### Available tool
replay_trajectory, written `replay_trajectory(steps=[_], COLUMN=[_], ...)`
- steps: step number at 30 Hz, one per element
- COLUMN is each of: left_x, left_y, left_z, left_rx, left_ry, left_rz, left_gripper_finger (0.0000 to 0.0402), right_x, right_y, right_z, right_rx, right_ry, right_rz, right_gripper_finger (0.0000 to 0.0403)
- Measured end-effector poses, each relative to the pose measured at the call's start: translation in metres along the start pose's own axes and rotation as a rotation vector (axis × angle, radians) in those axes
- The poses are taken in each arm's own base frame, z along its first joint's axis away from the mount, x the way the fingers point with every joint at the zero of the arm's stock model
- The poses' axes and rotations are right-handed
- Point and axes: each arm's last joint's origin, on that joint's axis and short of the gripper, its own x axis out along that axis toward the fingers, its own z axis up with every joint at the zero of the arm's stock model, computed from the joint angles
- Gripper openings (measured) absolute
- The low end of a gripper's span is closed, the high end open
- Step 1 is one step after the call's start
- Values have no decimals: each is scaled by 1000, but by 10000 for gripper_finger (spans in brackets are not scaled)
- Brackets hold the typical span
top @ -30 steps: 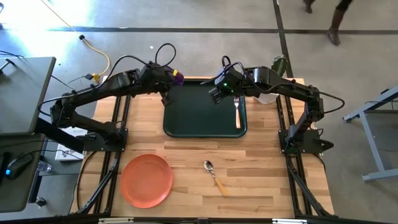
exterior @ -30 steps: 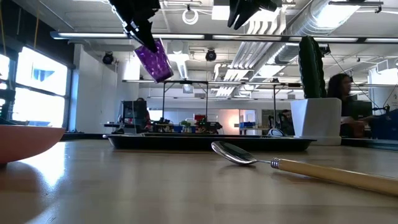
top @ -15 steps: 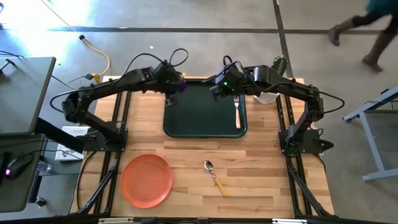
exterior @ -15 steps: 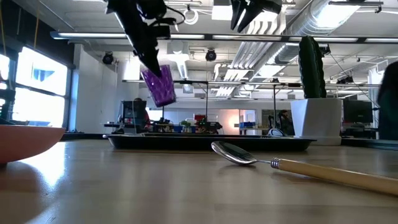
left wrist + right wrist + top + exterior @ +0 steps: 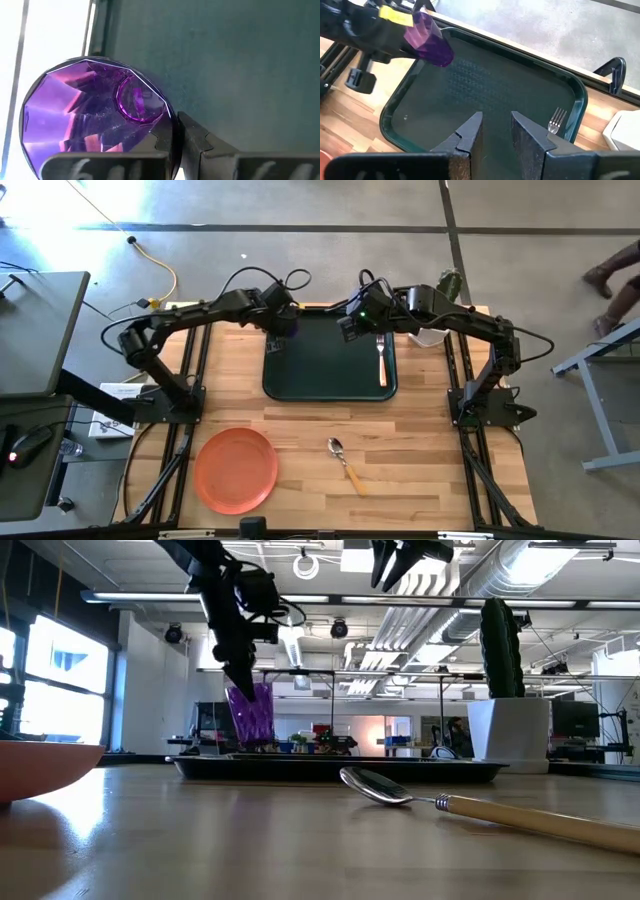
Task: Pick and place plate/cup/fork/spoon on tray
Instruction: Put the purple cup on the serving tray
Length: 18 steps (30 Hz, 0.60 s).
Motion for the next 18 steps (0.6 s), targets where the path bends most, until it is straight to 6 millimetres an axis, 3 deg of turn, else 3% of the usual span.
replay_trajectory(steps=[10,18], left_x=[32,33], left_y=[8,8], left_z=[-7,-8], left_rx=[-27,-13], left_ry=[95,101], left_rz=[-54,-59], left_gripper_finger=[5,6], right_x=[0,0], right_y=[0,0], right_z=[0,0], right_rx=[17,19], right_ry=[2,2], right_rz=[-1,-1], right_gripper_finger=[91,91])
